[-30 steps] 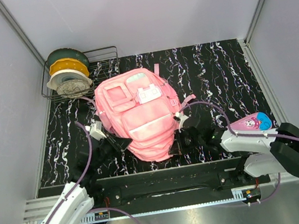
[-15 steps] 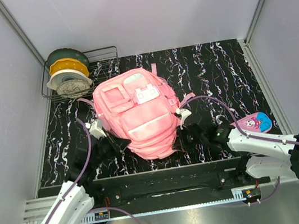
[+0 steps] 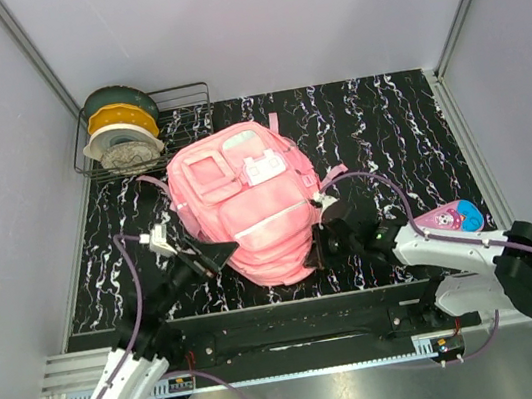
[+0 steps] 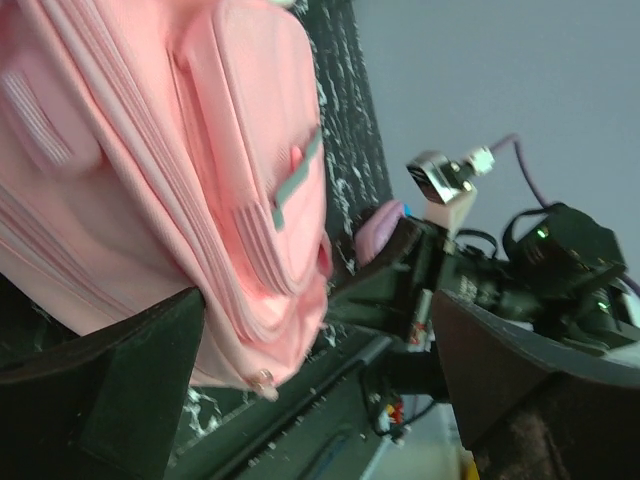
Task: Pack the student bag
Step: Zip the student bag at the center of the board.
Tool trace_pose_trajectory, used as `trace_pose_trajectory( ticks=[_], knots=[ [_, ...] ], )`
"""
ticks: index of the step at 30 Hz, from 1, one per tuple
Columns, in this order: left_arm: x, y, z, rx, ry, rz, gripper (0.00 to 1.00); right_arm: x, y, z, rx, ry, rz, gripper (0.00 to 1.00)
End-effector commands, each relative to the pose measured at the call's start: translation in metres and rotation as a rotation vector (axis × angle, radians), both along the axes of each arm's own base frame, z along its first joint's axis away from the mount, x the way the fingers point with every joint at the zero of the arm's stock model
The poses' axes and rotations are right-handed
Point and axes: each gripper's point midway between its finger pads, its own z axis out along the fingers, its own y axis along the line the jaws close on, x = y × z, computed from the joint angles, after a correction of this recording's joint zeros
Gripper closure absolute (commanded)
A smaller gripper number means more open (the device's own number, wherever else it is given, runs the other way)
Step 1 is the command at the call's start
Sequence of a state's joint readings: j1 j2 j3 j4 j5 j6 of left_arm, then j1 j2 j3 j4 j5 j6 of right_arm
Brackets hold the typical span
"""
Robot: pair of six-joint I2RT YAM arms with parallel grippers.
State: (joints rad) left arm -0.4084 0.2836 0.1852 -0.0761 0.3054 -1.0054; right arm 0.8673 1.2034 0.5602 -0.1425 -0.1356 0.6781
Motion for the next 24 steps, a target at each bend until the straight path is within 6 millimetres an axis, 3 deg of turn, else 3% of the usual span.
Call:
trace_pose_trajectory(
  ticks=[1,3,4,13,19,21,22,23,24],
  knots=[
    [-0.014,0.001,-0.006,-0.120,0.112,0.098,0.01,0.020,0.009,0.005,0.049,-0.036,-0.090,1.00],
    [-0.020,-0.006,-0.022,-0.134,0.170,0.102,0.01,0.024,0.011,0.008,0.058,-0.048,-0.095,1.00],
    [-0.022,-0.010,-0.041,-0.119,0.210,0.100,0.01,0.025,0.012,0.009,0.064,-0.052,-0.098,1.00],
    [-0.033,-0.044,-0.070,-0.096,0.272,0.124,0.01,0.026,0.016,0.020,0.096,-0.070,-0.101,1.00],
    [-0.013,-0.062,-0.038,-0.155,0.163,0.181,0.04,0.023,0.013,0.023,0.109,-0.075,-0.106,1.00],
    [-0.008,-0.067,-0.030,-0.155,0.141,0.187,0.22,0.020,0.012,0.024,0.118,-0.075,-0.098,1.00],
    [-0.008,-0.068,-0.031,-0.156,0.138,0.186,0.43,0.016,0.011,0.022,0.116,-0.074,-0.080,1.00],
    [-0.008,-0.066,-0.032,-0.177,0.136,0.189,0.80,0.013,0.011,0.022,0.119,-0.074,-0.064,1.00],
    [-0.008,-0.065,-0.032,-0.188,0.133,0.190,0.98,0.011,0.011,0.026,0.132,-0.081,-0.049,1.00]
  ],
)
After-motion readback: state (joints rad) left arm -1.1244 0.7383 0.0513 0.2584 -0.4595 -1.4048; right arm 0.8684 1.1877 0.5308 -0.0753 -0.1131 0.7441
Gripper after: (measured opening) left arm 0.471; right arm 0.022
